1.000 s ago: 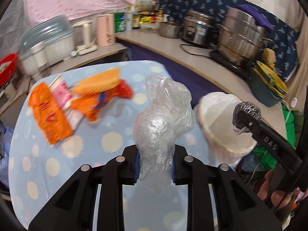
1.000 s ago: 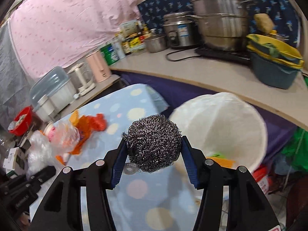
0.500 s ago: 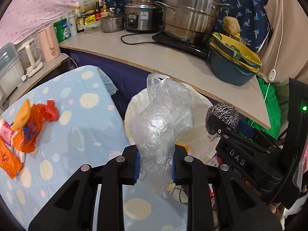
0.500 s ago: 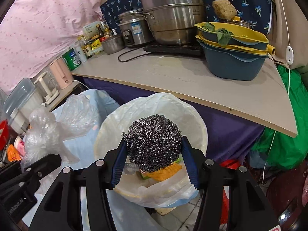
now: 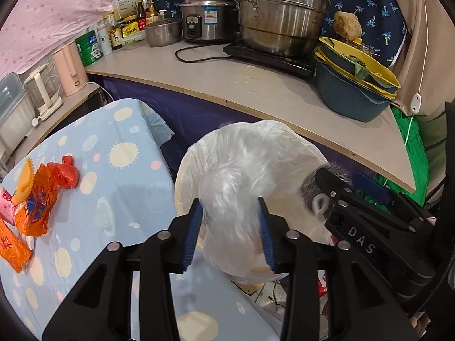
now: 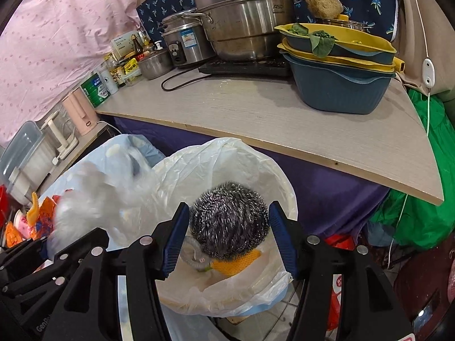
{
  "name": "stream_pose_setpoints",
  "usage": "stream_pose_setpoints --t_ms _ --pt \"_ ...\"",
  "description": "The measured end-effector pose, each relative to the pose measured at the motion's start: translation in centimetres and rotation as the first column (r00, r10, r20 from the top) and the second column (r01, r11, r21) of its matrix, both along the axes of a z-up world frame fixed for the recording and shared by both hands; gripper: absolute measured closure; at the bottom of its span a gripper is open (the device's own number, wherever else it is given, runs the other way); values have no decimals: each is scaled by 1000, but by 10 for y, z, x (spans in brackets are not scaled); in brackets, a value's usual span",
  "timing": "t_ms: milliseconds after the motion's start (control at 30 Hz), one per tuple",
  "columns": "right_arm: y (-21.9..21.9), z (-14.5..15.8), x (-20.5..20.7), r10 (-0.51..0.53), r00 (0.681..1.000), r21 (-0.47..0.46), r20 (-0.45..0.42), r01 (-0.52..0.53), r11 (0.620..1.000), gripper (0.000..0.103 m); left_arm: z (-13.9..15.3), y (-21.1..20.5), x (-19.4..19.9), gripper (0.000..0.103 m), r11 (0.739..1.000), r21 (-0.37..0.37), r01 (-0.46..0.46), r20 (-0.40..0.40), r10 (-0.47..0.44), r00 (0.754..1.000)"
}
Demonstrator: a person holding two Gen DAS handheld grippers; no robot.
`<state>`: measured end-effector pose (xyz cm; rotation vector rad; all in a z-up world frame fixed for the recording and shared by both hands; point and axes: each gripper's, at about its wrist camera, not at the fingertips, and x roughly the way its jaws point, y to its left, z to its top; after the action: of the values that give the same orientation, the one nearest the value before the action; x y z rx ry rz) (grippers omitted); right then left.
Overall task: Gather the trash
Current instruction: 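Carry the clear bag and steel wool over the bin and release both, then grasp the orange printed bag with the left gripper while the right grasps the foam net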
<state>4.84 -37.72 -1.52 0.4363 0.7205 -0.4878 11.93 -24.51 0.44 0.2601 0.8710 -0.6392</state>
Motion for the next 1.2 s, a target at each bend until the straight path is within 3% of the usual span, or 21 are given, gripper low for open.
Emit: stream_pose_setpoints --t_ms 200,433,767,967,1200 --pt "5 12 -2 -5 999 -13 31 5 1000 41 4 4 2 54 1000 -6 -15 12 15 1000" --pt "18 22 -2 10 999 -18 45 -9 1000 40 9 18 6 52 999 -23 -42 13 42 999" --pt "60 34 8 84 994 -18 68 -83 996 40 14 84 19 40 986 -50 -160 12 161 987" --pt "107 33 27 170 983 -12 66 -169 985 40 7 156 35 32 953 -33 -300 18 301 953" --pt "165 25 58 281 958 11 55 -282 959 40 -9 258 55 23 866 5 -501 18 501 866"
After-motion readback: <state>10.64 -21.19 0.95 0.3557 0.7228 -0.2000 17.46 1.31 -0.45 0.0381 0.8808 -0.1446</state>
